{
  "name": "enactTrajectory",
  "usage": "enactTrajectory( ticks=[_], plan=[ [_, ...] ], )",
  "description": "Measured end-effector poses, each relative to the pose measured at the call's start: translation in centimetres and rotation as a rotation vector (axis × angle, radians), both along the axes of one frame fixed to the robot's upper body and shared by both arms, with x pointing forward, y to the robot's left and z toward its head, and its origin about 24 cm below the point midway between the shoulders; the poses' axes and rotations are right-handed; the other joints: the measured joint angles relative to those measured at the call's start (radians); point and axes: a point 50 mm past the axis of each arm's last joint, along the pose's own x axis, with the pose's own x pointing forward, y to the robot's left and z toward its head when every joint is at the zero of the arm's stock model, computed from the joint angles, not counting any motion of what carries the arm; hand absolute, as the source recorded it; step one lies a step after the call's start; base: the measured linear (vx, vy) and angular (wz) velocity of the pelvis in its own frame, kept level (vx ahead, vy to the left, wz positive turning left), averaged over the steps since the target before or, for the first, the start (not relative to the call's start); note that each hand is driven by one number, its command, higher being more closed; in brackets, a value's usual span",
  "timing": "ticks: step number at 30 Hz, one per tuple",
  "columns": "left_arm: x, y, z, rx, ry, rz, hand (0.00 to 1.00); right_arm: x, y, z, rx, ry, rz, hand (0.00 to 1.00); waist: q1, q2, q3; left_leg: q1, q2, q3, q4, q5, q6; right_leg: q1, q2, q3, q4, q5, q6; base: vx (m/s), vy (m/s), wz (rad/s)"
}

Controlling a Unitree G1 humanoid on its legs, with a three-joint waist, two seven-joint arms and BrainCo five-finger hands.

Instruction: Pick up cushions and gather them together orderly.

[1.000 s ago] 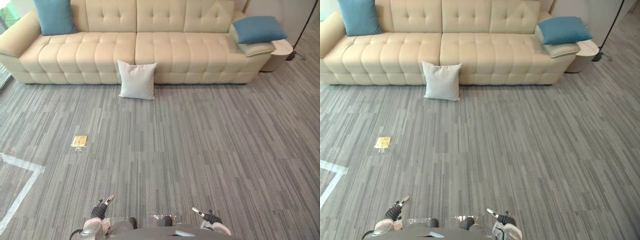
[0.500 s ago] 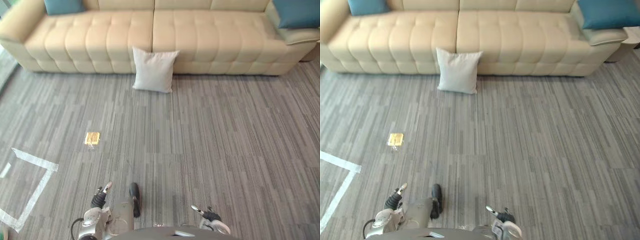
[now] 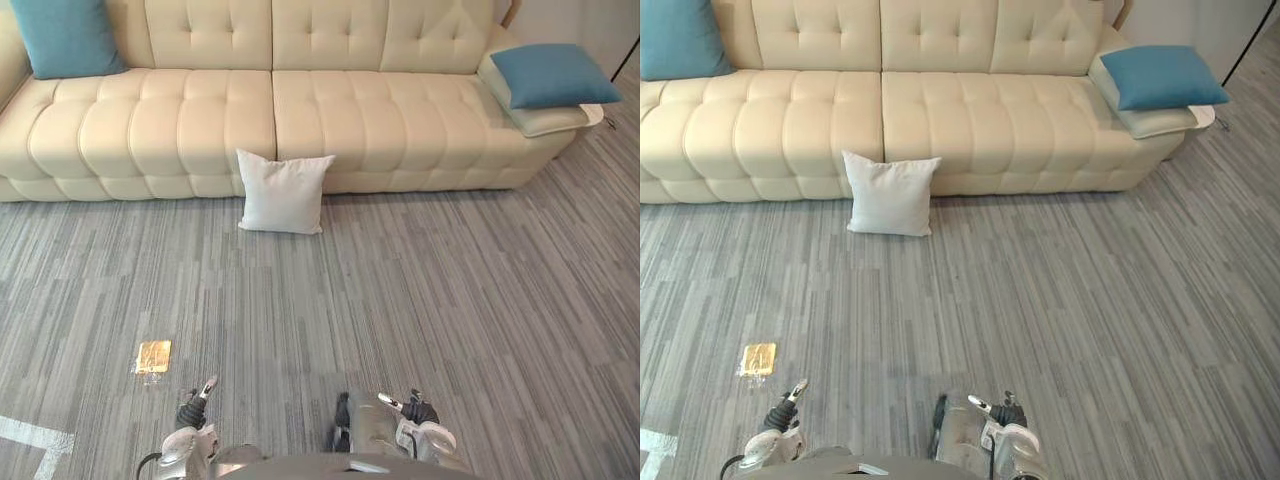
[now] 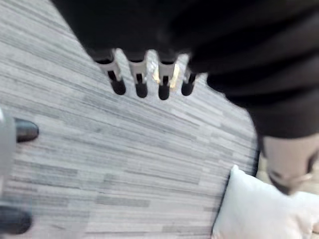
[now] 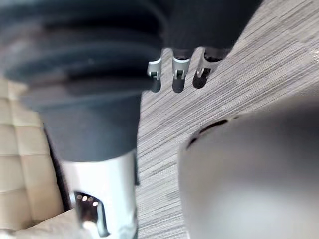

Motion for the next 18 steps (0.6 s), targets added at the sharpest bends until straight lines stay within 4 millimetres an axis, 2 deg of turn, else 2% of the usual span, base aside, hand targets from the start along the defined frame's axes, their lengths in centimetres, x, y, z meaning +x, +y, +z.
enactTrajectory(
  ticks=[1, 2, 3, 4, 5, 7, 9, 10, 11, 12, 13, 14, 15, 16, 18],
  plan=[
    [0.1, -0.1, 0.0, -0.003, 0.002, -0.004, 0.00, 0.2, 0.0, 0.1, -0.001, -0.006, 0.002, 0.00, -0.010, -0.002, 0.001, 0.026, 0.004, -0.029, -0.020, 0.000, 0.000, -0.009, 0.021, 0.003, -0.195, 0.083, -0.003, 0.46, -0.190, 0.64],
    [0.1, -0.2, 0.0, -0.003, 0.001, -0.007, 0.00, 0.1, 0.0, 0.0, -0.001, -0.003, 0.002, 0.00, -0.010, -0.005, 0.001, 0.043, 0.000, -0.044, -0.033, -0.001, -0.002, -0.008, 0.029, 0.008, -0.291, 0.135, -0.002, 0.52, -0.228, 0.79],
    [0.1, -0.3, -0.1, -0.005, 0.005, -0.008, 0.00, -0.1, -0.1, -0.1, -0.001, 0.006, -0.001, 0.00, -0.016, -0.010, 0.003, 0.079, -0.006, -0.087, -0.042, -0.006, -0.029, 0.024, 0.031, 0.028, -0.399, 0.306, -0.010, 0.54, -0.243, 0.60],
    [0.0, -0.9, -0.3, -0.021, 0.020, -0.012, 0.00, 0.2, -0.6, 0.2, -0.016, -0.004, 0.000, 0.00, -0.010, 0.024, 0.009, 0.107, 0.012, -0.122, -0.051, 0.001, -0.050, 0.042, 0.048, 0.032, -0.374, 0.337, -0.045, 0.52, -0.231, 0.38],
    [0.0, -1.3, -0.4, -0.031, 0.025, -0.015, 0.00, 0.5, -0.9, 0.3, -0.026, -0.012, 0.006, 0.00, -0.006, 0.039, 0.008, 0.108, 0.021, -0.127, -0.050, 0.016, -0.069, 0.035, 0.054, 0.033, -0.349, 0.312, -0.034, 0.47, -0.222, 0.00],
    [0.0, -2.0, -0.5, -0.045, 0.029, -0.024, 0.00, 1.0, -0.8, 0.5, -0.016, -0.033, -0.006, 0.00, -0.005, 0.052, 0.012, 0.132, 0.030, -0.159, -0.040, 0.075, -0.112, 0.009, 0.054, 0.035, -0.213, 0.207, -0.059, 0.52, -0.248, -0.07],
    [0.5, -2.4, -0.4, -0.050, 0.017, -0.040, 0.00, 0.9, -0.7, 0.5, -0.009, -0.032, -0.002, 0.00, -0.019, 0.066, 0.008, 0.123, 0.078, -0.189, 0.074, 0.103, -0.153, 0.060, 0.066, -0.009, -0.170, 0.128, -0.078, 0.46, -0.209, 0.26],
    [0.9, -2.5, -0.3, -0.051, 0.007, -0.042, 0.00, 0.8, -0.6, 0.5, -0.008, -0.030, -0.003, 0.00, -0.023, 0.066, 0.009, 0.104, 0.092, -0.202, 0.133, 0.118, -0.177, 0.082, 0.067, -0.021, -0.173, 0.111, -0.077, 0.33, -0.136, 0.48],
    [1.6, -3.0, 0.0, -0.065, -0.022, -0.047, 0.00, 0.4, -0.6, 0.4, -0.007, -0.024, -0.004, 0.00, -0.026, 0.066, 0.009, 0.039, 0.117, -0.223, 0.296, 0.170, -0.248, 0.130, 0.069, -0.043, -0.191, 0.087, -0.079, 0.46, -0.168, 0.40],
    [2.1, -3.5, 0.2, -0.074, -0.043, -0.046, 0.00, 0.0, -0.6, 0.3, -0.010, -0.018, 0.001, 0.00, -0.018, 0.069, 0.008, -0.043, 0.142, -0.230, 0.475, 0.258, -0.304, 0.184, 0.076, -0.044, -0.222, 0.074, -0.081, 0.37, -0.119, 0.30],
    [2.2, -3.6, 0.3, -0.076, -0.048, -0.051, 0.00, 0.0, -0.6, 0.3, -0.013, -0.019, 0.003, 0.00, -0.016, 0.073, 0.007, -0.083, 0.159, -0.227, 0.567, 0.281, -0.317, 0.210, 0.081, -0.045, -0.241, 0.066, -0.086, 0.43, -0.113, 0.02],
    [2.3, -3.2, 0.4, -0.073, -0.060, -0.031, 0.00, -0.2, -0.7, 0.3, -0.013, -0.014, 0.000, 0.00, -0.015, 0.079, 0.010, -0.182, 0.208, -0.172, 0.765, 0.235, -0.304, 0.280, 0.098, -0.046, -0.284, 0.048, -0.099, 0.33, -0.047, -0.05],
    [2.3, -3.0, 0.5, -0.071, -0.066, -0.017, 0.00, -0.5, -0.7, 0.2, -0.013, -0.007, -0.002, 0.00, -0.012, 0.079, 0.010, -0.217, 0.226, -0.144, 0.815, 0.207, -0.294, 0.312, 0.101, -0.046, -0.302, 0.045, -0.100, 0.32, -0.029, -0.05],
    [2.5, -2.7, 0.6, -0.062, -0.078, -0.001, 0.00, -1.2, -0.7, 0.0, -0.009, 0.010, -0.010, 0.00, -0.003, 0.076, 0.012, -0.279, 0.246, -0.102, 0.864, 0.153, -0.257, 0.377, 0.103, -0.042, -0.343, 0.036, -0.096, 0.32, 0.015, -0.02],
    [2.7, -2.5, 0.8, -0.054, -0.094, 0.001, 0.00, -1.7, -0.7, -0.2, -0.008, 0.027, -0.014, 0.00, 0.013, 0.070, 0.013, -0.363, 0.257, -0.042, 0.829, 0.085, -0.203, 0.461, 0.098, -0.029, -0.404, 0.031, -0.086, 0.37, 0.093, -0.15]
  ],
)
